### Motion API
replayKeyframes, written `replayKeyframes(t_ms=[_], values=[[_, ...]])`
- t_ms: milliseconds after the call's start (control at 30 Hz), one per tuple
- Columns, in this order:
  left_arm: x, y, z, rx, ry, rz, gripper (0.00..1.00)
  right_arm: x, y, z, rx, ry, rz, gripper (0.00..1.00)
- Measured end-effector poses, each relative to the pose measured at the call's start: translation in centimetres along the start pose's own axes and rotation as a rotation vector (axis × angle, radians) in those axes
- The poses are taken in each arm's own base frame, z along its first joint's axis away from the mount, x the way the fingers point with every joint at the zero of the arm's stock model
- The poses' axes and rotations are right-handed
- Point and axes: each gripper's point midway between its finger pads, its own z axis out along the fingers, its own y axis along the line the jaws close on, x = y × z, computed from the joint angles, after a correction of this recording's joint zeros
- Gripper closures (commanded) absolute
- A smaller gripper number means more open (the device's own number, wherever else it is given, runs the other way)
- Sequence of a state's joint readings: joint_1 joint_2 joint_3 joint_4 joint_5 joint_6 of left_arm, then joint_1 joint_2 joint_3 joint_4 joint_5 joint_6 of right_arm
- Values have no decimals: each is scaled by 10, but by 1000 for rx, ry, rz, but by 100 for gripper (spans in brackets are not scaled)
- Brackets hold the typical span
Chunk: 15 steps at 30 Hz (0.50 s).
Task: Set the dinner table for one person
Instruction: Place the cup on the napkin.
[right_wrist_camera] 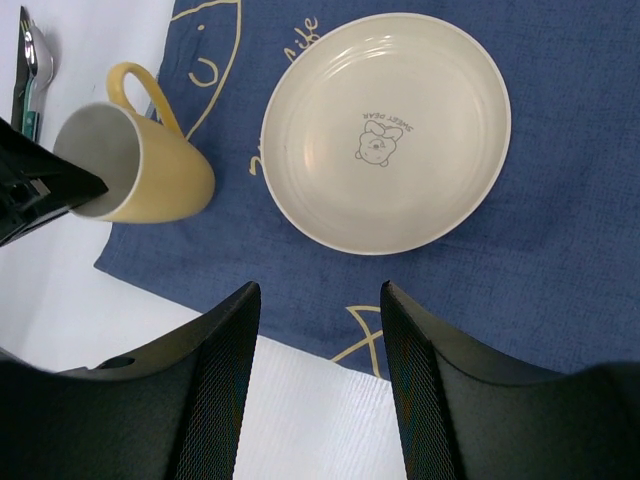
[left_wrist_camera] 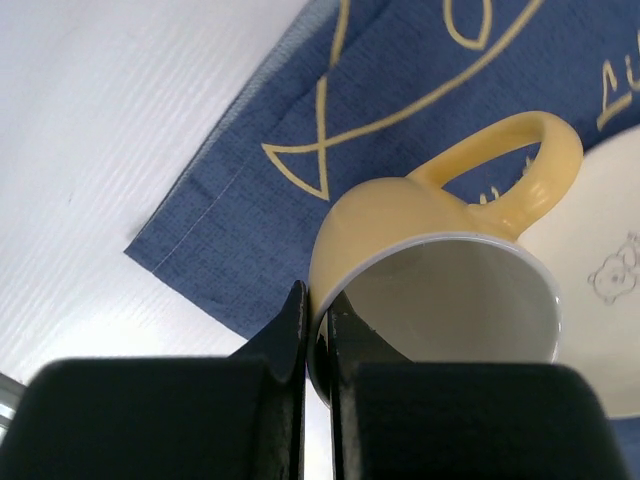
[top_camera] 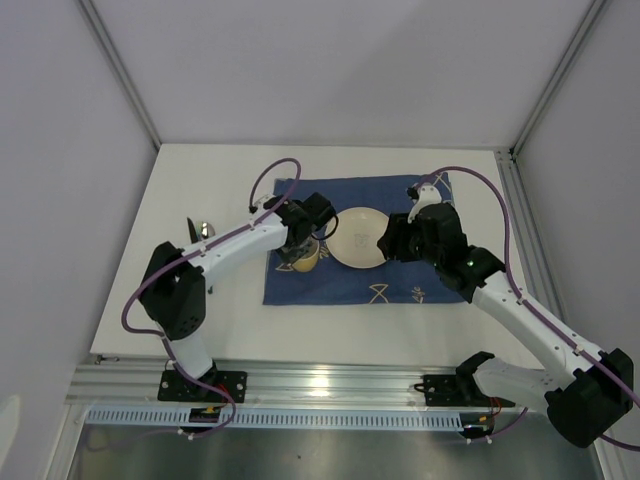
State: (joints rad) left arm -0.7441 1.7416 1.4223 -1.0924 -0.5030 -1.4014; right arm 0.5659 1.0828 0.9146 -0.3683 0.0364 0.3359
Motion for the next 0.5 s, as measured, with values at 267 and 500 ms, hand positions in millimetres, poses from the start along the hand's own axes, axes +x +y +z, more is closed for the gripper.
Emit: replayKeyframes(t_ms=[267, 500], values=[[0, 17, -2, -109, -6, -228, 99, 1, 0, 0, -1, 3, -1, 45], [10, 18, -2, -155, 36, -393, 100, 3, 3, 0, -9, 7, -6, 45]])
